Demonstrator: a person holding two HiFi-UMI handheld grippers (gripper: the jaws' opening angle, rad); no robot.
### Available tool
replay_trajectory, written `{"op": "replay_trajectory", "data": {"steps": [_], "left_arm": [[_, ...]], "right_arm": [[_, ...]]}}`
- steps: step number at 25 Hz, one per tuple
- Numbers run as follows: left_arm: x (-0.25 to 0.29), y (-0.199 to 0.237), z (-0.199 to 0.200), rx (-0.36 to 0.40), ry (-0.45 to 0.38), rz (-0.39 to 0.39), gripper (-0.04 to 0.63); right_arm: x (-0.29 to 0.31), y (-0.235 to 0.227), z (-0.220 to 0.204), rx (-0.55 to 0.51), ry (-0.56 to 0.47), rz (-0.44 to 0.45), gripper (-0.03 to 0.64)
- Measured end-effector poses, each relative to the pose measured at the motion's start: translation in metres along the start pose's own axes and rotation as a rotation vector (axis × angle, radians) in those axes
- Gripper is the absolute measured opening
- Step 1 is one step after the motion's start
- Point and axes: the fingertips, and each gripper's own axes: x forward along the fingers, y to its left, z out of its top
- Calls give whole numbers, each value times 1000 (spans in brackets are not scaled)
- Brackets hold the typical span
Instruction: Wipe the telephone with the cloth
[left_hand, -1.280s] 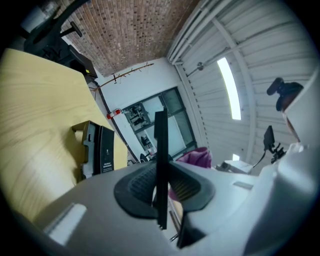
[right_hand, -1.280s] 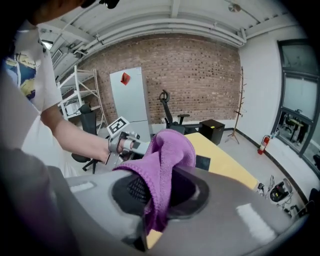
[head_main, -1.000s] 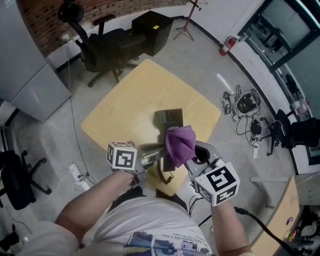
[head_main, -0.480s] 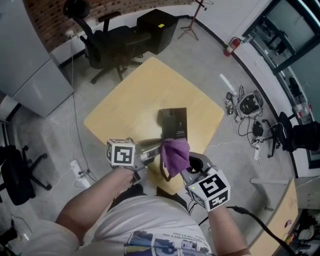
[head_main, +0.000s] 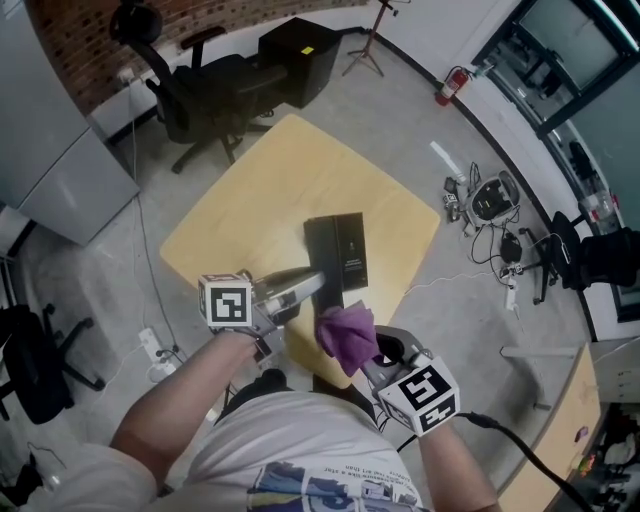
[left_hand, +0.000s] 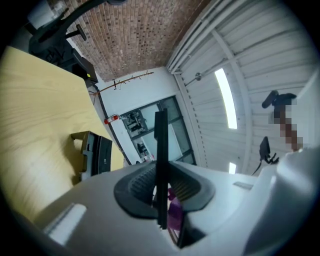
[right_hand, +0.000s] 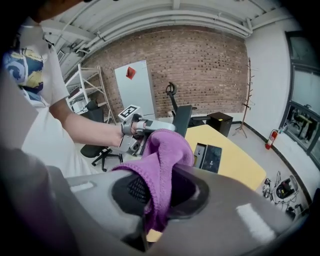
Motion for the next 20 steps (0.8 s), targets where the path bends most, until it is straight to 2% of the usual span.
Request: {"op": "replay_trajectory", "data": {"steps": [5,13,17,20], "left_arm": [[-2,-7,-3,-6,24,-24,75],[-6,-25,-19,-12,66,-115,75],[-11,-33,-24,-18,76,-159,77],[-12,-37,-25,-23,71,-179,75]], "right_arm": [[-19,-23,36,14,-100,-40,43],[-21,-67,89,34,-241,-96,43],[-14,-71,102,54,-267,-78,43],[-10,-63,95,63,-257,-44,43]]}}
